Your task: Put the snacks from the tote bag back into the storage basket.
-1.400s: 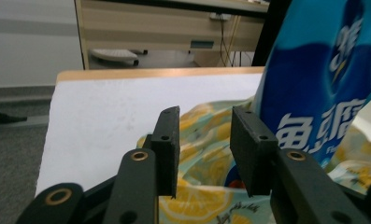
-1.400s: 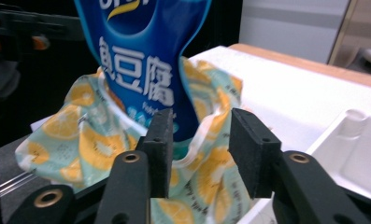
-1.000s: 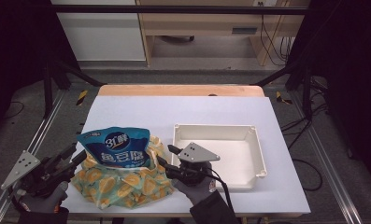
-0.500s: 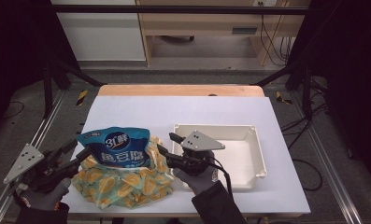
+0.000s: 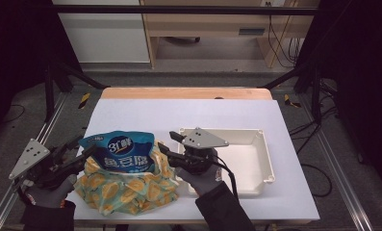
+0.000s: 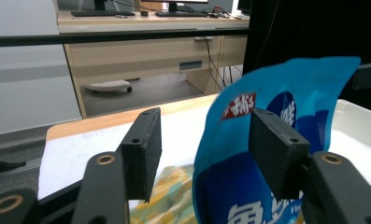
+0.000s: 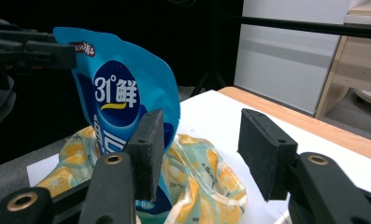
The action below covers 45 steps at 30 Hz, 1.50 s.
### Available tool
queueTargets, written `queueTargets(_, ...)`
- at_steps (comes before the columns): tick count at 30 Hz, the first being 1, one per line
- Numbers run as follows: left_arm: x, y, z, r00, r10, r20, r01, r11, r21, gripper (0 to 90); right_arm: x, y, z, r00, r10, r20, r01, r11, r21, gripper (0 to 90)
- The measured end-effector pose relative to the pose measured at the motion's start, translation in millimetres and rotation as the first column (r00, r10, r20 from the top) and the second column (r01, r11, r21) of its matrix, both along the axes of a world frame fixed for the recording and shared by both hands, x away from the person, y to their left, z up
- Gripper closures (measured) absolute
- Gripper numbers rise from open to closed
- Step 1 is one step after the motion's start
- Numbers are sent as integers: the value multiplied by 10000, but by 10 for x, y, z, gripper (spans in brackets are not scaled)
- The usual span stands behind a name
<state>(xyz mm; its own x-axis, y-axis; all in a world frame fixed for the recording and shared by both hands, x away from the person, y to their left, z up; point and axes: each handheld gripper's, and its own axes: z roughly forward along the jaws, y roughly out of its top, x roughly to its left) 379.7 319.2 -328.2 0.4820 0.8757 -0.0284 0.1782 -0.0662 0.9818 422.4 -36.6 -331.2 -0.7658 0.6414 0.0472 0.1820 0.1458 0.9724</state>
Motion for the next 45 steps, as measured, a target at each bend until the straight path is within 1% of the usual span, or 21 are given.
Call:
queueTargets(3,24,-27,22,10000,-23,51,23,10000,15,481,24,61,6,9999,102,-68,-102,9999,-9,513)
queueTargets(4,24,-27,22,10000,-23,51,23,10000,15,490,24,61,6,9999,102,-68,-102,9999,-9,513)
queueTargets(7,21,-25,13,10000,57,57,-58,10000,76,526,52,137,17,9997,224,-106,-224,9997,-62,520)
queueTargets(9,15,-9,4,9999,68,87,-68,10000,28,536,56,158,19,9997,238,-107,-239,9997,-59,522)
queueTargets(12,17,29,-15,10000,56,2,-56,10000,-58,579,65,235,14,9994,337,-127,-337,9994,42,532)
queueTargets(18,35,33,-38,9999,-110,-102,109,9999,-61,636,104,346,-4,9989,423,-215,-426,9990,-146,545)
queueTargets(20,39,29,-44,9998,-151,-123,150,9999,-37,657,128,378,-14,9987,431,-261,-434,9990,-123,554)
queueTargets(22,43,29,-48,9997,-164,-160,163,9999,-44,667,151,410,-29,9984,471,-319,-476,9987,-173,587)
queueTargets(28,60,32,-64,9995,-224,-229,222,9997,-87,692,197,446,-50,9977,496,-468,-507,9985,-219,631)
queueTargets(33,66,36,-74,9994,-230,-239,227,9997,-129,747,208,469,-37,9973,554,-476,-565,9981,-230,669)
queueTargets(34,66,34,-74,9994,-246,-235,243,9996,-139,747,209,473,-36,9973,555,-472,-567,9981,-230,678)
queueTargets(40,60,30,-72,9994,-242,-267,239,9996,-134,793,221,471,-36,9974,476,-545,-489,9985,-242,761)
queueTargets(45,69,23,-65,9990,-284,-350,278,9995,-178,836,232,472,-36,9969,468,-627,-482,9986,-213,795)
